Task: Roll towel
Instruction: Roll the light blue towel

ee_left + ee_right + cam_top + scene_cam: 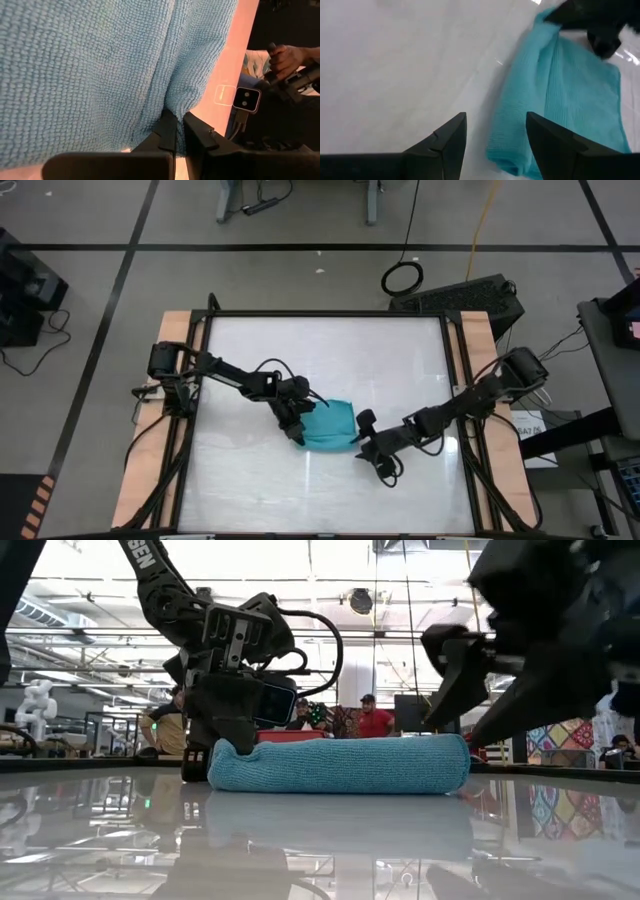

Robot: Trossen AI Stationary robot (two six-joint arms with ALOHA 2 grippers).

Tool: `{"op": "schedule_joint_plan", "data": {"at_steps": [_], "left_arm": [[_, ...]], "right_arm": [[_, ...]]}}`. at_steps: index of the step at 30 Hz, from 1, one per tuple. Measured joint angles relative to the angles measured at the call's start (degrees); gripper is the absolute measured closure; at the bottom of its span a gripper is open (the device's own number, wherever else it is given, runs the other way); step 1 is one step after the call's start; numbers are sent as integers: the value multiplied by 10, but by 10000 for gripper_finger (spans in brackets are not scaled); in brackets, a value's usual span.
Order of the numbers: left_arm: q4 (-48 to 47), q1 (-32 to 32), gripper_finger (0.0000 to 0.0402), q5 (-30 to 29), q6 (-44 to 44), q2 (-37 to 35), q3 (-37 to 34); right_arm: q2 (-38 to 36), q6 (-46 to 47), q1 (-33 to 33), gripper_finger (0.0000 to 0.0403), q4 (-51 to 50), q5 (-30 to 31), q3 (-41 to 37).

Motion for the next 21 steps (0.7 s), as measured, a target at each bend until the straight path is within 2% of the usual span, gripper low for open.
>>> {"op": "schedule_joint_plan", "data": {"at_steps": [9, 15, 18, 21], "left_arm": [[3, 0, 384, 6, -4, 0, 0], [3, 0, 381, 20, 16, 0, 0], [2, -4, 361, 23, 35, 0, 0], [2, -8, 325, 22, 63, -4, 0]], "right_arm": [[53, 7, -31, 209, 9, -17, 0], [58, 40, -50, 235, 10, -17, 0], [58, 56, -61, 251, 9, -15, 0], [58, 81, -70, 271, 9, -17, 0]]}}
